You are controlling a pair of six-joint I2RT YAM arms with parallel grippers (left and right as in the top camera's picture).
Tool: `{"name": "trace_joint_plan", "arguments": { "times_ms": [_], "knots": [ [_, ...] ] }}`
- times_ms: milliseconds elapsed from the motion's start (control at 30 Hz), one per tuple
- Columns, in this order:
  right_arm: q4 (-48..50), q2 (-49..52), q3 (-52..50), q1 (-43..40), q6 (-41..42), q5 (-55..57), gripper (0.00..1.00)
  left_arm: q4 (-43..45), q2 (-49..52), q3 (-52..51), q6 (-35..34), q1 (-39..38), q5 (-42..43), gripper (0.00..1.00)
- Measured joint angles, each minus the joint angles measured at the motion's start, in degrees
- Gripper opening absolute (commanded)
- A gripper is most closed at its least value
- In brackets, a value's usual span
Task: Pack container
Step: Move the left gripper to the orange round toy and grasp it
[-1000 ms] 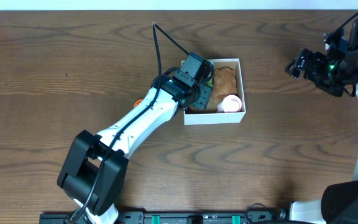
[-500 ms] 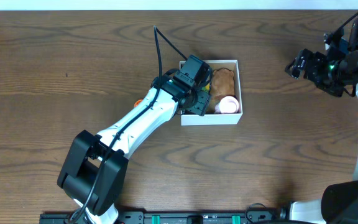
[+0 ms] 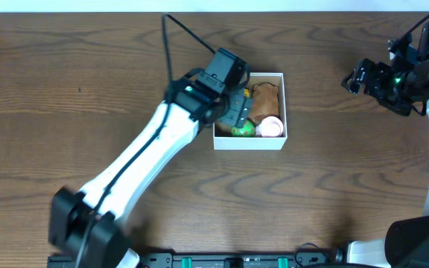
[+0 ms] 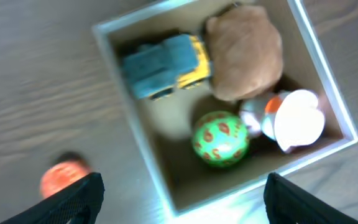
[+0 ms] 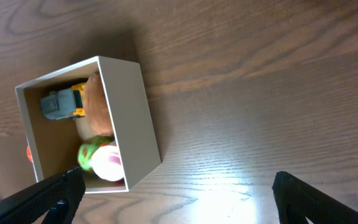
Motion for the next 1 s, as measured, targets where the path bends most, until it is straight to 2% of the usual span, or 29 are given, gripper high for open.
{"name": "trace_joint_plan", "arguments": {
  "times_ms": [133,233,567,767,1000],
  "knots": [
    [0.0,0.02,0.0,0.0,0.0,0.0,0.99,-9.09,-2.51,0.59,-0.02,1.38,-4.87,0.83],
    [0.0,0.02,0.0,0.0,0.0,0.0,0.99,-9.79,-2.1,-1.51,-0.74,4.46,-6.51,0.84],
    [0.0,0.02,0.0,0.0,0.0,0.0,0.99,-4.31,1.88,-9.03,-5.22,18.95,-6.19,0.84],
    [-0.07,0.0,0.0,0.0,0.0,0.0,0.99,-1.09,9.62,-9.81,-3.37,21.07,-1.4,0.86],
    [-0.2,0.02,0.0,0.0,0.0,0.0,0.99,0.55,15.74,-10.12,-1.2,21.07,0.5,0.87]
  ]
}}
